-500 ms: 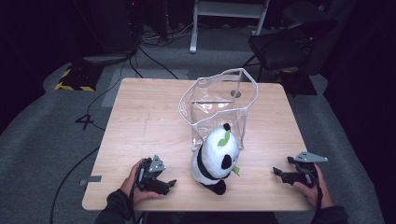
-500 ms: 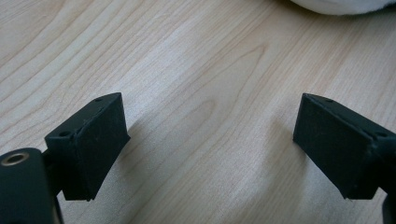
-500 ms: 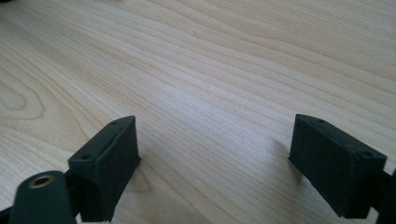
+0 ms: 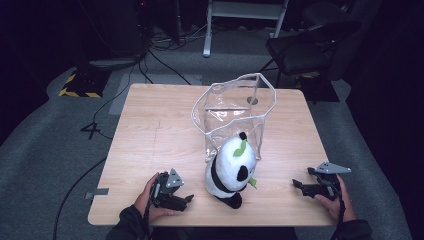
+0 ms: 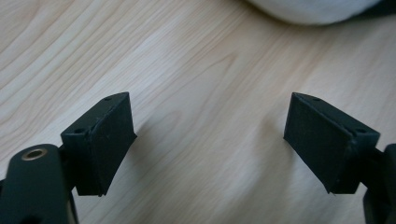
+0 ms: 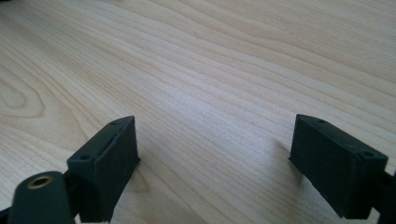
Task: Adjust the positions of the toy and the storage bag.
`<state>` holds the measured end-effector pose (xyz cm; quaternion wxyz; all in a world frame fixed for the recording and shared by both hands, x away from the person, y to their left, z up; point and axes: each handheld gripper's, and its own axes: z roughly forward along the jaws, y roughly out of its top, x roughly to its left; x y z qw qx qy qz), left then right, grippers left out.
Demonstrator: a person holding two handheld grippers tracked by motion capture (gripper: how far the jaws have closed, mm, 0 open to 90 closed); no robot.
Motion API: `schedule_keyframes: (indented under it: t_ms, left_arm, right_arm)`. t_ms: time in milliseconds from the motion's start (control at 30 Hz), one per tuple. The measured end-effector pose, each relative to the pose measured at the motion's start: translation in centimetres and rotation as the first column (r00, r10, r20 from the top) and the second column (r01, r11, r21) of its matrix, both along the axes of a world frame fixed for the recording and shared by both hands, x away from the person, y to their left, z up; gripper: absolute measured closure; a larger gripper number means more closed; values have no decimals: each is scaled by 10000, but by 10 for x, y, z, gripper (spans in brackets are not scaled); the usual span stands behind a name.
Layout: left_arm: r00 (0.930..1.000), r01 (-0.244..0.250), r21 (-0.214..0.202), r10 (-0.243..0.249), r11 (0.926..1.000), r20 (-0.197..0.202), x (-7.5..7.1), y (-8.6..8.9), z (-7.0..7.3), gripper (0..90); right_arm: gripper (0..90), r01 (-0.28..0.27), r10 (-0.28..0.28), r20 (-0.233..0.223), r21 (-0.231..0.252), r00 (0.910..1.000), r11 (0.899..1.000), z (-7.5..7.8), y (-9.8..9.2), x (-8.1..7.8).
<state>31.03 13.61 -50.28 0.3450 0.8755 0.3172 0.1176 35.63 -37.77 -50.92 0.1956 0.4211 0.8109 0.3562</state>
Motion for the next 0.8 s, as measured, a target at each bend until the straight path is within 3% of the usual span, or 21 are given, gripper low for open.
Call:
schedule_keyframes:
  t_ms: [400, 800]
  left_arm:
    - [9971, 335, -574, -294, 9978, 702, -10, -24, 23, 161]
    - [9869, 803, -1105, -634, 9906, 1484, -18, -42, 49, 158]
  right_arm:
    - [151, -23, 23, -1, 0, 10000, 10000, 0, 0, 0]
    - [151, -32, 32, -3, 10, 10000, 10000, 0, 0, 0]
